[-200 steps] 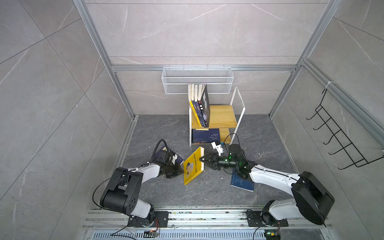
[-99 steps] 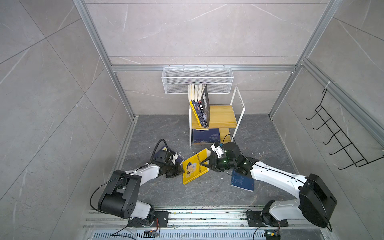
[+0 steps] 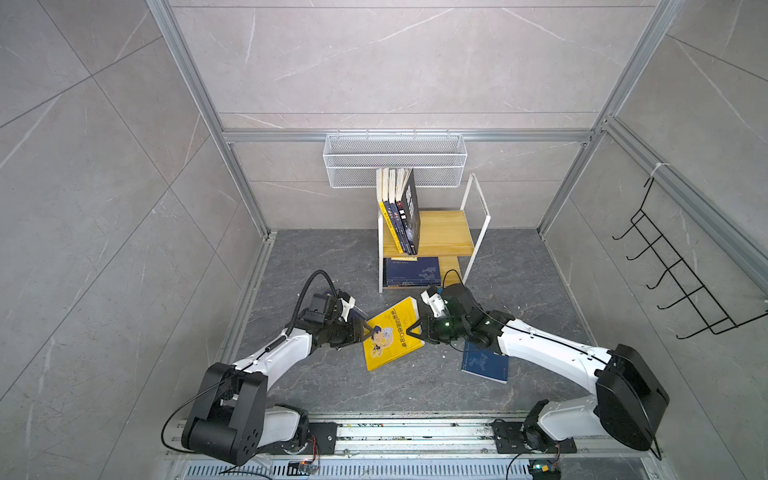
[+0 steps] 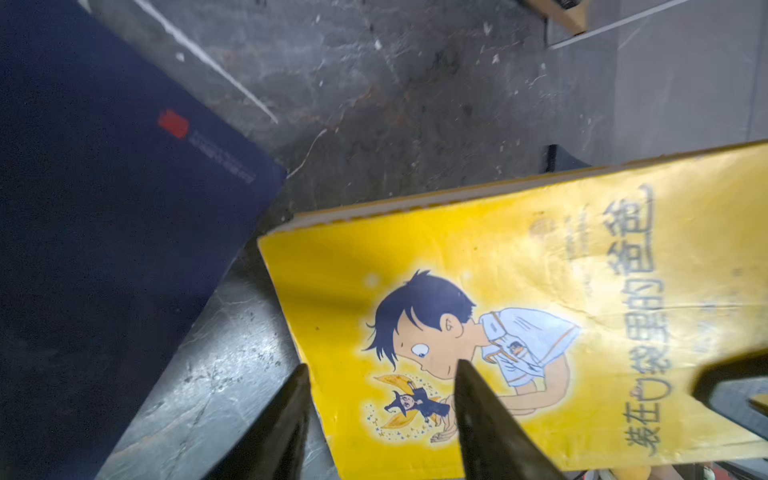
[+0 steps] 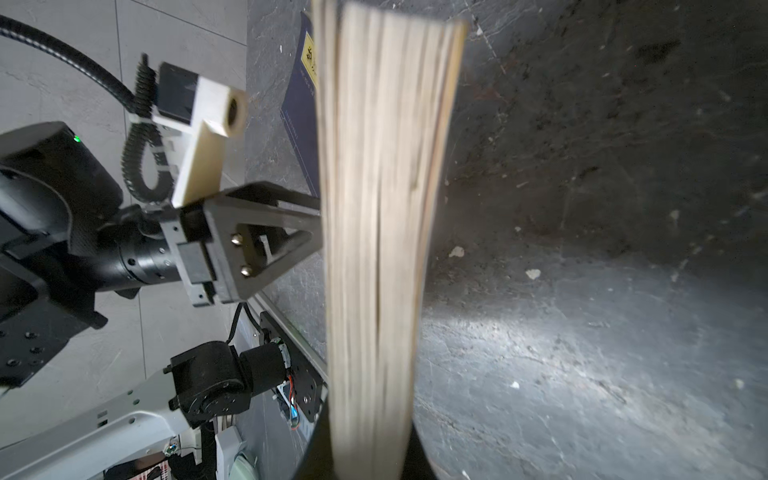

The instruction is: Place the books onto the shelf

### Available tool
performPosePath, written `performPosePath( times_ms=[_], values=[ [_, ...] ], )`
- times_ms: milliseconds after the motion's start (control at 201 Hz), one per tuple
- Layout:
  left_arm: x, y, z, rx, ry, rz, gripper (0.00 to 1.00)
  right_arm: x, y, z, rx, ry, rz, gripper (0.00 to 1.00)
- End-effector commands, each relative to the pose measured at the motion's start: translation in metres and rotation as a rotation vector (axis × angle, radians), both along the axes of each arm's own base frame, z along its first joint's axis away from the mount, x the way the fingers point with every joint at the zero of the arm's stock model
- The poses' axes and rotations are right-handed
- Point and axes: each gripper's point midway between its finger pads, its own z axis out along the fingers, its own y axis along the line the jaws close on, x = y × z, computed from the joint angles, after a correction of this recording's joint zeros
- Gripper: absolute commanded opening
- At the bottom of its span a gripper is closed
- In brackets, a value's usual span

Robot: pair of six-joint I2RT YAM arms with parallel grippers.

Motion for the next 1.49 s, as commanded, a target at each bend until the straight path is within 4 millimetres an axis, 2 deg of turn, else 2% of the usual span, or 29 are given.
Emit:
performPosePath(
  times_ms=[0, 120, 214, 324, 438, 583, 677, 757, 916, 1001, 1110, 1230, 1404, 1489],
  values=[
    [0.012, -0.001, 0.041, -0.073, -0.101, -0.032, 0.70, 0.006, -0.006, 0.061, 0.101, -0.141, 0.017, 0.00],
    [0.016, 0.000, 0.070, -0.135, -0.200, -0.084, 0.86, 0.006, -0.022, 0.092, 0.169, -0.205, -0.020, 0.00],
    [0.022, 0.009, 0.090, -0.171, -0.251, -0.074, 0.92, 0.007, -0.029, 0.115, 0.234, -0.228, -0.038, 0.00],
    [0.021, 0.016, 0.102, -0.208, -0.279, -0.071, 0.99, 0.008, -0.032, 0.135, 0.291, -0.262, -0.045, 0.00],
    [0.018, 0.018, 0.115, -0.270, -0.306, -0.090, 1.00, 0.011, -0.033, 0.150, 0.348, -0.283, -0.053, 0.00],
    [0.010, 0.012, 0.142, -0.429, -0.324, -0.145, 1.00, 0.012, -0.027, 0.163, 0.454, -0.301, -0.041, 0.00],
    [0.008, 0.011, 0.143, -0.519, -0.273, -0.124, 1.00, 0.014, -0.024, 0.172, 0.510, -0.319, -0.031, 0.00],
    [0.007, 0.012, 0.142, -0.530, -0.267, -0.110, 1.00, 0.012, -0.021, 0.179, 0.562, -0.311, -0.023, 0.00],
    [0.008, 0.010, 0.154, -0.568, -0.260, -0.112, 0.98, 0.019, -0.017, 0.171, 0.575, -0.285, -0.036, 0.00],
    [0.009, 0.009, 0.162, -0.588, -0.265, -0.117, 0.92, 0.021, -0.012, 0.167, 0.601, -0.274, -0.026, 0.00],
    [0.006, 0.005, 0.163, -0.595, -0.257, -0.131, 0.82, 0.029, -0.008, 0.155, 0.594, -0.256, -0.042, 0.00],
    [0.006, 0.005, 0.164, -0.599, -0.247, -0.123, 0.66, 0.033, 0.001, 0.150, 0.598, -0.253, -0.031, 0.00],
    [0.011, 0.009, 0.165, -0.580, -0.250, -0.105, 0.23, 0.038, 0.008, 0.140, 0.567, -0.248, -0.017, 0.00],
    [0.013, 0.012, 0.164, -0.557, -0.255, -0.088, 0.01, 0.037, 0.007, 0.127, 0.517, -0.256, -0.012, 0.00]
  ],
)
